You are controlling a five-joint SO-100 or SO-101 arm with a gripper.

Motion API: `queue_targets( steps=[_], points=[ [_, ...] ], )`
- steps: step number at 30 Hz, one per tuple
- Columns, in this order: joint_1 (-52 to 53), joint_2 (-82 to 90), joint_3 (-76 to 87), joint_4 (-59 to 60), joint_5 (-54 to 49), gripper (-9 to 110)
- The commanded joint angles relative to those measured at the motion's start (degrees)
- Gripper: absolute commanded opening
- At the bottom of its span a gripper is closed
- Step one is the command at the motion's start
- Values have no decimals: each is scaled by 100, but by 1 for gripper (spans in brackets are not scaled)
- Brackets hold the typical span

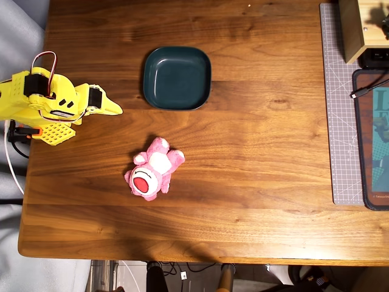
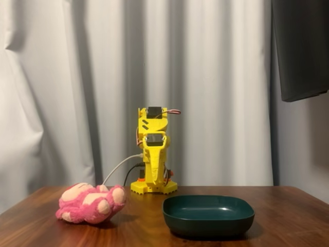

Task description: Grasp a strawberry bear and put it in the bin.

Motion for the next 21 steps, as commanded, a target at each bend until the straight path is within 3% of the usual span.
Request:
queue_targets(
  steps=[1,15,21],
  points=[
    [-18,167,-105,44,62,3],
    [-9,167,-105,35,62,0],
    [-35,167,0,-501,-26,0]
  ],
)
